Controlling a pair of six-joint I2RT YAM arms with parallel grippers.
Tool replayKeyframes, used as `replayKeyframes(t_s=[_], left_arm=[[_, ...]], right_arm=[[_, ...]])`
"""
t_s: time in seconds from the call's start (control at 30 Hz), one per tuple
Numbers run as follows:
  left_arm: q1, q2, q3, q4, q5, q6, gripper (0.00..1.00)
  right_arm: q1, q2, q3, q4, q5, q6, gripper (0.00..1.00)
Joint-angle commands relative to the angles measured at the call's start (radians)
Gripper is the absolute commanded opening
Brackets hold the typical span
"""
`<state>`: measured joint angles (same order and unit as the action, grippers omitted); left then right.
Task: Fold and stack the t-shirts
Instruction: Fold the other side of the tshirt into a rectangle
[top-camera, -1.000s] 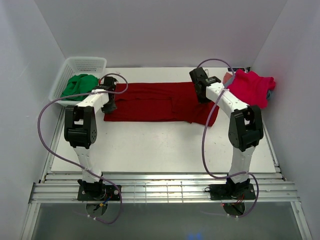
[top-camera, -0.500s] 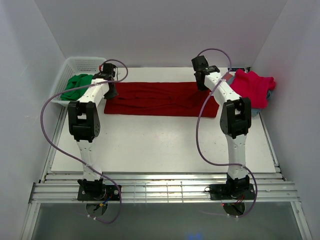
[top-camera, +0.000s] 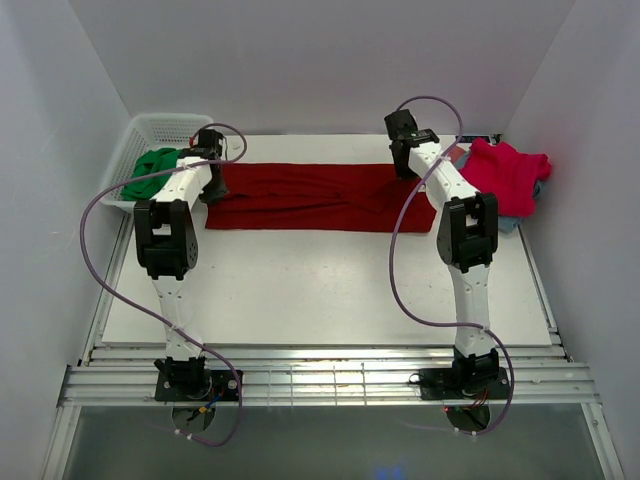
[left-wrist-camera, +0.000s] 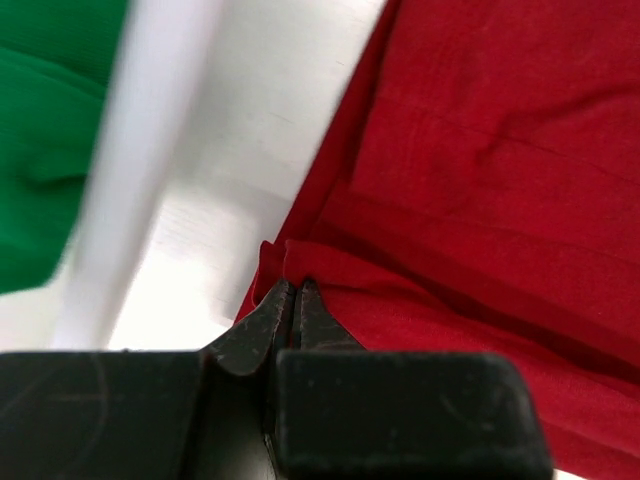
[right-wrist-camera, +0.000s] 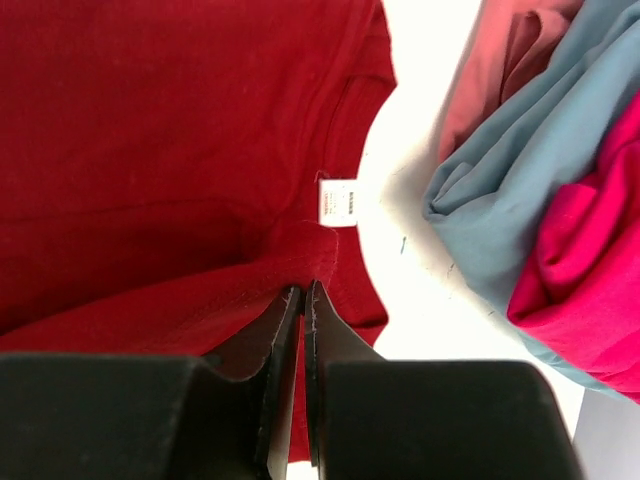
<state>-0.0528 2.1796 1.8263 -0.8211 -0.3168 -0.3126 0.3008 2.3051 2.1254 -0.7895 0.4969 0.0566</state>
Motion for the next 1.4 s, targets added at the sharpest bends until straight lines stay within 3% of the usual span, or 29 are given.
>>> replayKeyframes(t_s=[0.0, 0.77, 0.83, 0.9, 1.03, 1.07, 1.13, 1.3, 1.37], left_arm=[[0.024, -0.046, 0.031, 0.0, -0.01, -0.016, 0.03], [0.051, 0.114, 0.195, 0.022, 0.061, -0.028, 0.03], [0.051, 0.115, 0.206, 0.059, 0.056, -0.034, 0.08], [0.051, 0.115, 0.255, 0.088, 0.051, -0.042, 0.21], [0.051, 0.129, 0.442, 0.094, -0.002, -0.054, 0.54], [0.051, 0.128, 0.48, 0.094, -0.014, -0.052, 0.54], [0.051, 0.106, 0.542, 0.114, -0.036, -0.049, 0.7], [0.048, -0.001, 0.411, 0.149, -0.001, -0.086, 0.7], [0.03, -0.069, 0.274, 0.164, 0.044, -0.115, 0.65]], right_arm=[[-0.022, -0.033, 0.048, 0.006, 0.014, -0.004, 0.08], [-0.038, 0.063, 0.035, 0.067, -0.009, 0.002, 0.08], [-0.038, 0.053, 0.015, 0.105, -0.011, 0.006, 0.13], [-0.038, 0.039, 0.007, 0.149, -0.02, 0.008, 0.19], [-0.038, -0.032, 0.015, 0.208, -0.017, -0.009, 0.49], [-0.038, -0.048, 0.011, 0.219, -0.017, -0.011, 0.5], [-0.038, -0.11, -0.024, 0.254, -0.023, -0.011, 0.55], [-0.026, -0.255, -0.171, 0.314, -0.084, -0.005, 0.58], [-0.025, -0.279, -0.223, 0.302, -0.18, 0.008, 0.56]])
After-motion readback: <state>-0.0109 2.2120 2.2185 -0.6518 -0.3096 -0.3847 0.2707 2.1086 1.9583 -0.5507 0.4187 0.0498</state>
